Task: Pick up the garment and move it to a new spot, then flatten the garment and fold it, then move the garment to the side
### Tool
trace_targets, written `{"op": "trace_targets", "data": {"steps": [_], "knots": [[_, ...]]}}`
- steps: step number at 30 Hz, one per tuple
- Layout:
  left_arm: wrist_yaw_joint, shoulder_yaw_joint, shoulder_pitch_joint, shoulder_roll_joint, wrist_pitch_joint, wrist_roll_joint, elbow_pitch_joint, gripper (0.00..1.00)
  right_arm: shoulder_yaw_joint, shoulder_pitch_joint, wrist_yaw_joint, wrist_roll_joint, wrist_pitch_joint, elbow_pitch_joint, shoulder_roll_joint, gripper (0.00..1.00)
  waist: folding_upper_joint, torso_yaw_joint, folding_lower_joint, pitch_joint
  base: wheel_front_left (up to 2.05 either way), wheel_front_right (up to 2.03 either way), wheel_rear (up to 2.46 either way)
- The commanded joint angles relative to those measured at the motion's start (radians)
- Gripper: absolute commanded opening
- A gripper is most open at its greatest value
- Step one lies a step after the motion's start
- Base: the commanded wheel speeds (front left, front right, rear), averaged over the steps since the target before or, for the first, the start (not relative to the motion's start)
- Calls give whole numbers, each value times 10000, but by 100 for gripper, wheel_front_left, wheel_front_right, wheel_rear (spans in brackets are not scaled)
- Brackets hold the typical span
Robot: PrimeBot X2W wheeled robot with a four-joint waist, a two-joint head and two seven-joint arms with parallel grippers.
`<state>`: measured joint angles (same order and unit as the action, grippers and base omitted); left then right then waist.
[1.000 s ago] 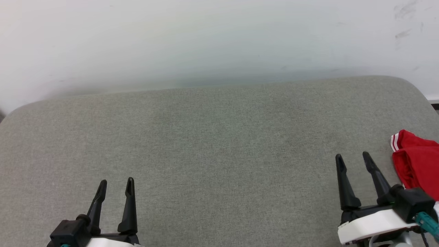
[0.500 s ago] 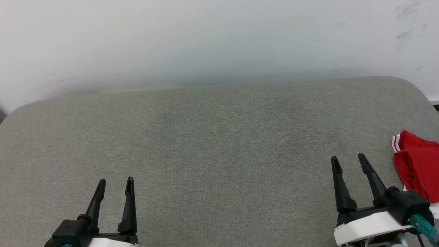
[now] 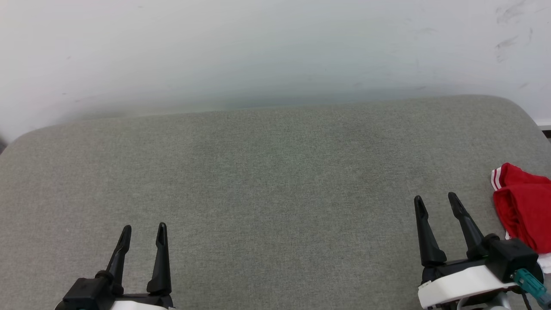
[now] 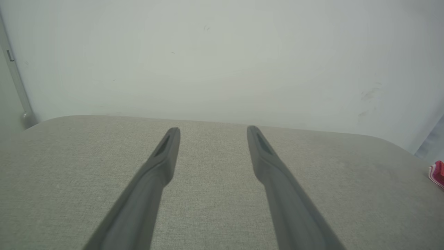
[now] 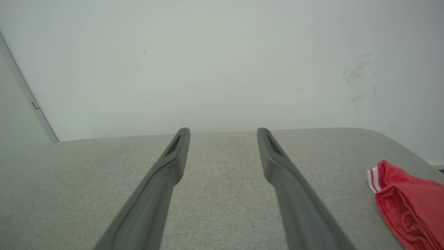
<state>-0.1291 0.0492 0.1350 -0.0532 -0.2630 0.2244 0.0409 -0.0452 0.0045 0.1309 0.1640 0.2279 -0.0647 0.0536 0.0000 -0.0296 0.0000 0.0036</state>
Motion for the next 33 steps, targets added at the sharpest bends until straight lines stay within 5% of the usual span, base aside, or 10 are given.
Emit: {"op": "trace_targets", "data": {"steps": [1, 6, 7, 33], "knots": [[-11, 33, 56, 19, -22, 10, 38, 100, -19, 56, -4, -32, -26, 32, -50, 100, 0, 6, 0, 6, 0, 0, 0], [-11, 14, 11, 29, -21, 50, 121, 100, -36, 79, -4, -50, -14, 39, -52, 100, 0, 57, 0, 44, 0, 0, 0], [0, -29, 3, 15, 0, 57, 54, 0, -24, 7, 2, 5, 4, -26, -2, 0, 0, 54, 0, 44, 0, 0, 0], [0, -137, -690, -195, 875, 4333, -931, 0, 146, -303, 1, 4483, -756, -622, 217, 0, 0, 98, 1, 36, 0, 0, 0]]}}
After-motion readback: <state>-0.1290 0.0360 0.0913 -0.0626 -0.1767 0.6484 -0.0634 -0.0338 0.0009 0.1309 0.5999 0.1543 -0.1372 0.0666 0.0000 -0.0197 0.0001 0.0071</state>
